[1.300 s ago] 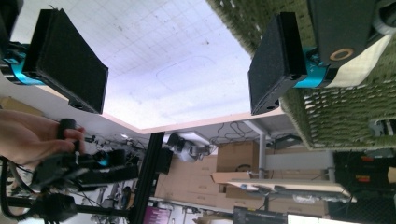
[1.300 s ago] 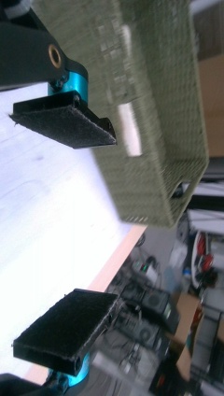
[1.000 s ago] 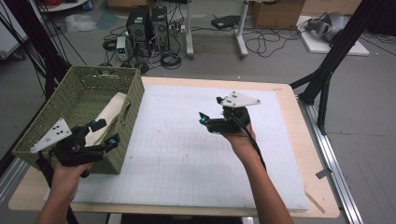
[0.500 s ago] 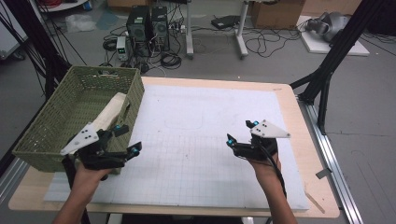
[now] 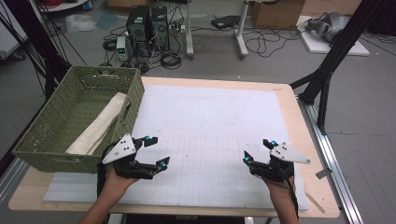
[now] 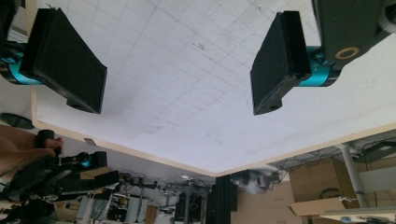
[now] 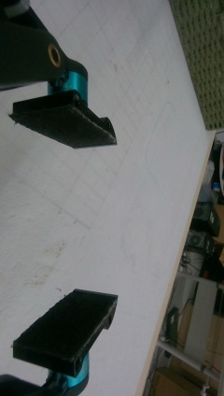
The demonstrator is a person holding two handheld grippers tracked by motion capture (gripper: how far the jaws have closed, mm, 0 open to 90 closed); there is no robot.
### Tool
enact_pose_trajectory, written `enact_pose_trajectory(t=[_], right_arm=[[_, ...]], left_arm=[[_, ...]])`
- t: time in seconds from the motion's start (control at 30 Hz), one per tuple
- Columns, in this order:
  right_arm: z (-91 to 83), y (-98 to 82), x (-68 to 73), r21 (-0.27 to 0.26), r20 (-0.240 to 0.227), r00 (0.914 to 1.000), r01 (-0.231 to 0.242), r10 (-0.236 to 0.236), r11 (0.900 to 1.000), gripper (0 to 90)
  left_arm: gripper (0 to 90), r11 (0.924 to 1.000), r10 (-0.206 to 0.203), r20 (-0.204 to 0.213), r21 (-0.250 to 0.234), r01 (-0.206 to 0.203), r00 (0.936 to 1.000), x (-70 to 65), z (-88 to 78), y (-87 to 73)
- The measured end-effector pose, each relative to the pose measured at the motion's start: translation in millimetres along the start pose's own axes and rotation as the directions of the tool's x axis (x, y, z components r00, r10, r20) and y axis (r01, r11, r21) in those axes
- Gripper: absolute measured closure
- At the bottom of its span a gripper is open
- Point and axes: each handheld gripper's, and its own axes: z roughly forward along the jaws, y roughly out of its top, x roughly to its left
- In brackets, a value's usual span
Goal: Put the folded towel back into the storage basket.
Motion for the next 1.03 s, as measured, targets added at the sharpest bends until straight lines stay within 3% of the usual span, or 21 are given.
enact_pose_trajectory(t=[0.17,0.43,0.63,1.03], right_arm=[[-5.4,-14.2,-7.4,0.005,0.018,0.9995,-0.025,0.025,1.000,18.8],[-6.3,-26.1,-10.3,0.013,0.032,0.9995,-0.010,0.009,1.000,19.0],[-6.5,-29.3,-13.9,0.015,0.042,0.9989,-0.024,0.023,1.000,19.0],[-4.3,-27.6,-12.0,0.014,0.036,0.9992,-0.017,0.017,1.000,19.0]], left_arm=[[19.0,0.9999,-0.009,0.012,0.008,0.009,0.9999,0.3,9.2,-6.6],[19.0,0.9994,-0.028,0.007,0.023,0.028,0.9996,5.8,20.1,-18.9],[19.0,0.9984,-0.048,-0.014,0.031,0.049,0.9987,11.3,19.7,-23.7],[19.0,0.9982,-0.049,-0.022,0.035,0.050,0.9986,10.6,17.6,-25.3]])
